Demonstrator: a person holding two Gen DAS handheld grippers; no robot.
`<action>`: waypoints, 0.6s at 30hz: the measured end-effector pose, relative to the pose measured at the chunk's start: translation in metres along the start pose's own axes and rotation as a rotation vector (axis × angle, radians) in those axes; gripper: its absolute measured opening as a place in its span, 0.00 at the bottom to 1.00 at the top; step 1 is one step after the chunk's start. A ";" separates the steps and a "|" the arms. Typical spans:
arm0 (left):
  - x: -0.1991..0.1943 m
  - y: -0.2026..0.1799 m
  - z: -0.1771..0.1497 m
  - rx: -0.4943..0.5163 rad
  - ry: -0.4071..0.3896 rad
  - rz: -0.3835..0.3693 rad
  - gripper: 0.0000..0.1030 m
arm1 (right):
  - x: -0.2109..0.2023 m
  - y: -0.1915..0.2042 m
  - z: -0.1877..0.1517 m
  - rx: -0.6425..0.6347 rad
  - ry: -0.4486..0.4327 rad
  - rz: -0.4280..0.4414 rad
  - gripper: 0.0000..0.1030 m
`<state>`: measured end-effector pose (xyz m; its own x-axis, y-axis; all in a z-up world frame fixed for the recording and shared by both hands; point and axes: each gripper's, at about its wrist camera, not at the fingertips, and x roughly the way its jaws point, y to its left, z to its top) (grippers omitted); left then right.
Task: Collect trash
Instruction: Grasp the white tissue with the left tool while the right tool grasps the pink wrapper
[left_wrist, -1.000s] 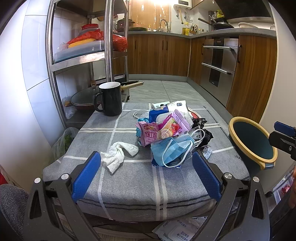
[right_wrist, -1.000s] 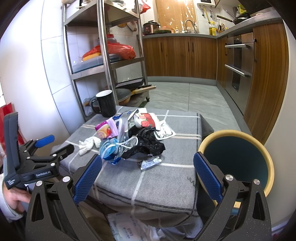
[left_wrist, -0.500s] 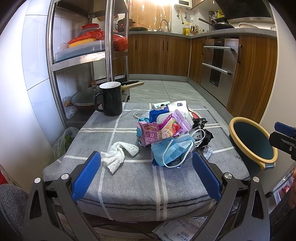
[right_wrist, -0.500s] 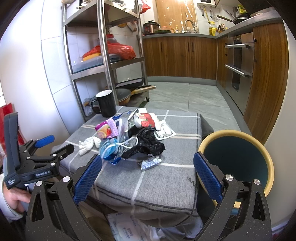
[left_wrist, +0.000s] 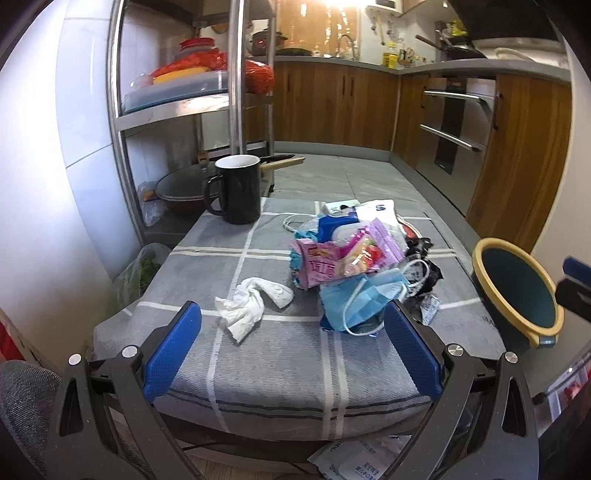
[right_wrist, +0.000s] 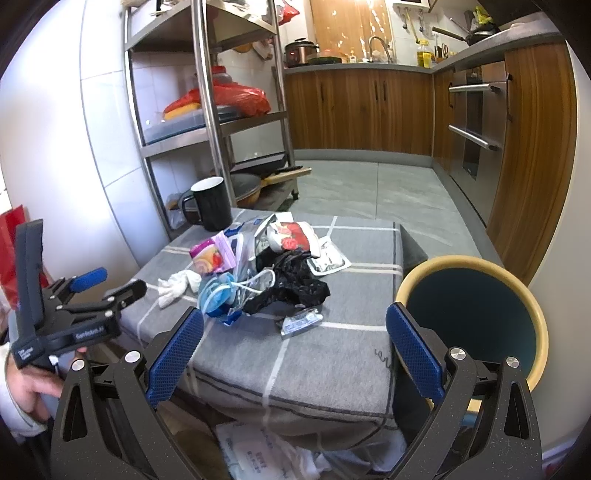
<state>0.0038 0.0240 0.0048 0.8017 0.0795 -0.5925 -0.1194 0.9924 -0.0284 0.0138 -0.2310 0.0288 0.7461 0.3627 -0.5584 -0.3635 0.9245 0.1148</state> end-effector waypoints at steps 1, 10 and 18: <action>0.002 0.003 0.001 -0.014 0.006 0.005 0.94 | 0.000 0.000 0.000 0.001 0.003 0.002 0.95; 0.029 0.032 0.017 -0.085 0.106 0.052 0.86 | 0.007 0.001 -0.004 0.010 0.022 0.008 0.95; 0.088 0.056 0.026 -0.073 0.332 0.029 0.64 | 0.011 0.002 -0.003 0.022 0.039 0.014 0.95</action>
<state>0.0833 0.0894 -0.0283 0.5645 0.0614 -0.8231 -0.1911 0.9799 -0.0580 0.0198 -0.2252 0.0204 0.7184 0.3713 -0.5883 -0.3609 0.9219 0.1411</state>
